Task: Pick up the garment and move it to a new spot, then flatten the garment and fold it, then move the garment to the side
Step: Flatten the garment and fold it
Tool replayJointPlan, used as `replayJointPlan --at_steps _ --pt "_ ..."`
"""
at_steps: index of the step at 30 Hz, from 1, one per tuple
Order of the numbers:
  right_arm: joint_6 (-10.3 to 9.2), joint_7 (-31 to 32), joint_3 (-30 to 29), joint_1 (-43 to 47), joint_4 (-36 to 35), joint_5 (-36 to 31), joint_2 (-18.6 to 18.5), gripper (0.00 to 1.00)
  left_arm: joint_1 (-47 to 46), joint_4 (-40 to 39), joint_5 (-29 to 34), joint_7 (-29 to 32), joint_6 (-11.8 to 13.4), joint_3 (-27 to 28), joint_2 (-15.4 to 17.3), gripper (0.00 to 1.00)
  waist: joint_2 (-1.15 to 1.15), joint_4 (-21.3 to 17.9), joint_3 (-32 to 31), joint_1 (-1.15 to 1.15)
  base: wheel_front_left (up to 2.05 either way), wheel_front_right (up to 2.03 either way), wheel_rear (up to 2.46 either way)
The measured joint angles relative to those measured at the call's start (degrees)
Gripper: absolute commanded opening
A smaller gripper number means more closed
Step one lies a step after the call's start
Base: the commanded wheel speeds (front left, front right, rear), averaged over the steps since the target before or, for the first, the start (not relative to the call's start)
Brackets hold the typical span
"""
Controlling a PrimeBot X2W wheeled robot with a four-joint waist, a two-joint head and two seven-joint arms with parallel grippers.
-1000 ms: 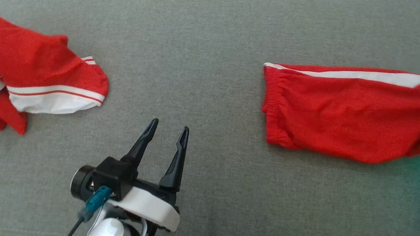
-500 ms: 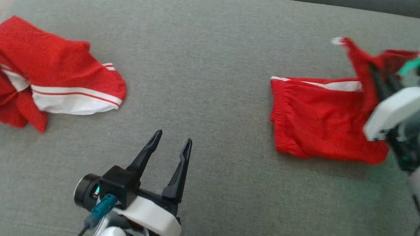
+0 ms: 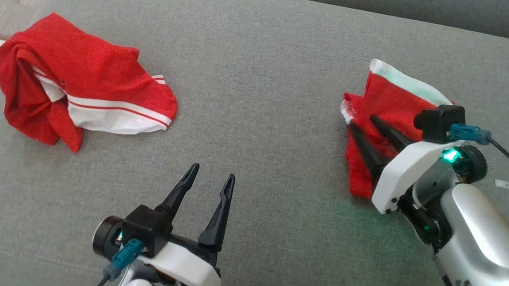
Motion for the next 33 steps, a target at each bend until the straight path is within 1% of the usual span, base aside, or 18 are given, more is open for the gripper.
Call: replayJointPlan --at_steps 4,8,11,13,16,18,19,20,22,25,30,33 --pt "0.00 0.30 -2.20 2.42 -5.36 1.56 0.64 1.00 0.05 0.07 -0.32 0.00 0.00 0.01 0.00 1.00 0.00 -0.12 -0.53 0.00 0.00 0.00 0.00" --pt "0.00 0.09 -6.27 5.67 -10.11 1.75 -1.04 1.00 0.31 0.09 -0.31 0.00 0.00 0.19 0.01 1.00 0.00 -0.53 -1.52 0.00 0.00 0.00 0.00" --pt "0.00 -0.67 -11.15 9.48 -11.58 0.56 -3.03 1.00 1.48 0.09 -0.29 0.00 0.00 0.52 0.01 1.00 0.00 -1.07 -2.35 0.00 0.00 0.00 0.00" --pt "0.00 -1.43 -14.62 12.56 -12.15 0.08 -3.71 1.00 2.18 0.09 -0.27 0.00 -0.02 0.55 0.02 1.00 0.00 -1.36 -2.72 0.00 0.00 0.00 0.00" --pt "0.00 -2.37 -18.59 16.75 -12.29 -1.29 -4.11 1.00 2.37 0.08 0.21 0.00 -0.08 0.62 0.02 1.00 0.00 -1.52 -3.14 0.00 0.00 0.00 0.00" --pt "0.00 -2.31 -19.80 18.66 -12.49 -1.20 -4.03 1.00 2.38 0.08 0.22 0.00 -0.36 0.73 0.02 1.00 0.00 -1.53 -3.38 0.00 0.00 0.00 0.00" --pt "0.00 -2.19 -19.73 19.18 -12.69 -0.80 -3.90 0.44 2.40 0.08 0.22 0.00 -0.49 0.78 0.02 1.00 0.00 -1.54 -3.48 0.00 0.00 0.00 0.00" --pt "0.00 -1.38 -19.28 19.48 -13.12 0.14 -3.81 0.00 2.42 0.07 0.22 0.00 -0.51 0.78 0.02 1.00 0.00 -1.50 -3.53 0.00 0.00 0.00 0.00" --pt "0.00 0.40 -18.13 19.40 -13.62 2.98 -3.60 0.00 2.49 0.07 0.22 0.00 -0.53 0.66 0.02 1.00 0.00 -1.26 -3.53 0.00 0.00 0.00 0.00" --pt "0.00 2.45 -17.11 18.03 -12.83 5.33 -3.99 0.00 2.49 0.07 0.21 0.00 -0.79 0.19 0.03 1.00 0.00 -0.48 -3.24 0.00 0.00 0.00 0.00" --pt "0.00 6.79 -15.17 11.51 -6.91 8.21 -6.19 0.00 2.35 -0.08 -1.78 0.00 -0.83 -0.41 0.07 1.00 0.00 1.37 -2.29 0.00 0.00 0.00 0.00" --pt "0.00 8.09 -13.11 9.15 -2.71 9.40 -6.95 0.00 2.10 -0.14 -1.92 0.00 -0.80 -1.45 0.07 1.00 0.00 2.45 -1.80 0.00 0.00 0.00 0.00"
